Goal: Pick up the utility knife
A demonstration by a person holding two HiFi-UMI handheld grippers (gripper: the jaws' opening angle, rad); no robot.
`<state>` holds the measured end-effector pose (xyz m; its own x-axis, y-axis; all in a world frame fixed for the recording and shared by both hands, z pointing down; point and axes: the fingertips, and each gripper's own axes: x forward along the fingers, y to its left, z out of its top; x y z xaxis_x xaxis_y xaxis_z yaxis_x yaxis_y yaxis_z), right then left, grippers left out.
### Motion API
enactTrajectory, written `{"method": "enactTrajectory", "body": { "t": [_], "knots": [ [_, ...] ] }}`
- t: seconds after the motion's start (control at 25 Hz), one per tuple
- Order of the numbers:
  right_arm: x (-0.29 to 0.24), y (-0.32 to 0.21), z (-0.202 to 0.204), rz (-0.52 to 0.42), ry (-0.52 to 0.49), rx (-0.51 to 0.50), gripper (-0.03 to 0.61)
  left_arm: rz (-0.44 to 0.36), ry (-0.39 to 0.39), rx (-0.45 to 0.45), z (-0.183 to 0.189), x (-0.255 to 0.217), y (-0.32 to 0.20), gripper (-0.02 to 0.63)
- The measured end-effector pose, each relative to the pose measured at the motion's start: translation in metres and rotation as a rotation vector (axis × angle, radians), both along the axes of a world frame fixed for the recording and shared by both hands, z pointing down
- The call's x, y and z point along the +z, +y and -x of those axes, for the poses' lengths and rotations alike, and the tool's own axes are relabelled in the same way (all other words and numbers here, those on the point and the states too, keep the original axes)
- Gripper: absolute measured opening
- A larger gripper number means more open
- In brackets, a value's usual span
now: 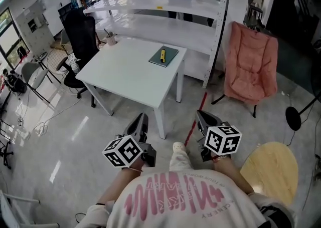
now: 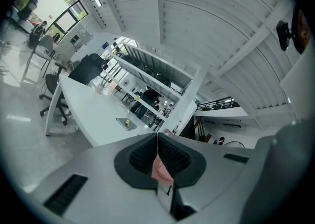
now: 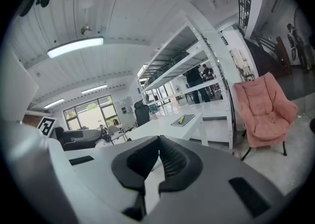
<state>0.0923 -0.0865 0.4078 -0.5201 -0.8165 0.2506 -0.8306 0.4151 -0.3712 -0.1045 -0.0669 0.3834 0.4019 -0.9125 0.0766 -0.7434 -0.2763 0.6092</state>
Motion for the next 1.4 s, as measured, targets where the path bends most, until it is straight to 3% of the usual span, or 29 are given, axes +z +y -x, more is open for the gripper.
{"method": "enactTrajectory", "body": {
  "t": [0.12, 0.44, 0.64, 0.88, 1.24, 1.4],
  "knots": [
    [0.008, -0.024, 0.014, 0.006, 0.005, -0.038, 0.017, 0.030, 0.045, -0.031, 0.012, 0.009, -0.021, 0.025],
    [0.007, -0.123, 0.032, -0.019, -0.058, -0.086, 0.017, 0.009, 0.051, -0.072, 0.021, 0.006, -0.103, 0.025],
    [-0.007, -0.202, 0.037, -0.025, -0.067, -0.109, 0.017, -0.021, -0.006, -0.093, 0.023, -0.011, -0.172, 0.025],
    [-0.031, -0.306, 0.045, -0.070, -0.061, -0.138, 0.016, -0.047, -0.008, -0.159, 0.038, -0.030, -0.258, 0.025],
    [-0.027, -0.432, 0.075, -0.082, -0.072, -0.219, 0.017, -0.136, -0.015, -0.302, 0.071, -0.038, -0.366, 0.025],
    [-0.017, -0.471, 0.094, -0.062, -0.036, -0.253, 0.017, -0.088, 0.017, -0.363, 0.093, -0.022, -0.390, 0.025]
  ]
}}
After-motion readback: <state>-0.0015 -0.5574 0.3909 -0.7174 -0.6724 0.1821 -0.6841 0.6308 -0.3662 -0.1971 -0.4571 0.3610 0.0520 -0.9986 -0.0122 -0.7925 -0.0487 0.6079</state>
